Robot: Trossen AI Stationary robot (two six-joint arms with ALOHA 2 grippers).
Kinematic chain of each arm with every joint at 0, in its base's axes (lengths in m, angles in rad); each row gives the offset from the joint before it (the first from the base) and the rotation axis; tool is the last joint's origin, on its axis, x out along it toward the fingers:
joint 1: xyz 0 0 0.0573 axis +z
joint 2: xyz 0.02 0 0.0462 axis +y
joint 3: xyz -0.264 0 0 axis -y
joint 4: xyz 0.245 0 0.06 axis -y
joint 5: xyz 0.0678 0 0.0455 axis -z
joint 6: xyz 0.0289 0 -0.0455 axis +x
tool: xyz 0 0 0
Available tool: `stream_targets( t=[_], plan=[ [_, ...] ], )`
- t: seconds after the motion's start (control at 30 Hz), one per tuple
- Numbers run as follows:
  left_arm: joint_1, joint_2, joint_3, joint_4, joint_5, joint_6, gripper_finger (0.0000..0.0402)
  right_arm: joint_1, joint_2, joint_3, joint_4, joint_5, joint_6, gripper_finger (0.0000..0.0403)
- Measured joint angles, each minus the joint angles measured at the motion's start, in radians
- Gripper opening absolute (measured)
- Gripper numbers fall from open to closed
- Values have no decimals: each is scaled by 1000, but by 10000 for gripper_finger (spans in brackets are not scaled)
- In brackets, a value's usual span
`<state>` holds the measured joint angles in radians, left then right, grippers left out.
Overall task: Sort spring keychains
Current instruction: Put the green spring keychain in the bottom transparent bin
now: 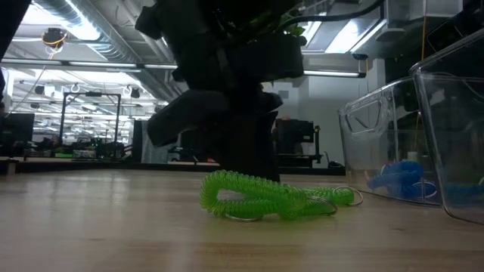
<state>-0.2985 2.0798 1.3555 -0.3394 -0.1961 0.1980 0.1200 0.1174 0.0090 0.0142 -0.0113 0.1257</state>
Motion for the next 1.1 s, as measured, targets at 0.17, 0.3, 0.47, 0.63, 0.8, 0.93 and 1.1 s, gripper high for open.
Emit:
stream_targets(
  t=[0.17,0.3,0.47,0.63,0.8,0.93,1.1],
  plan=[
    [0,-2,-19,1,-2,-31,126,0,0,0,0,0,0,154],
    [5,-2,-19,-7,4,-93,115,0,0,0,0,0,0,154],
    [9,-2,-19,-45,32,-128,74,0,0,0,0,0,0,154],
    [9,-1,-19,-96,56,-133,22,0,0,0,0,0,0,154],
    [10,-1,-19,-105,61,-189,10,0,0,0,0,0,0,154],
    [13,-5,-18,-106,63,-263,11,0,0,0,0,0,0,154],
    [13,-36,-22,-98,64,-273,8,0,0,0,0,0,0,154]
  ],
)
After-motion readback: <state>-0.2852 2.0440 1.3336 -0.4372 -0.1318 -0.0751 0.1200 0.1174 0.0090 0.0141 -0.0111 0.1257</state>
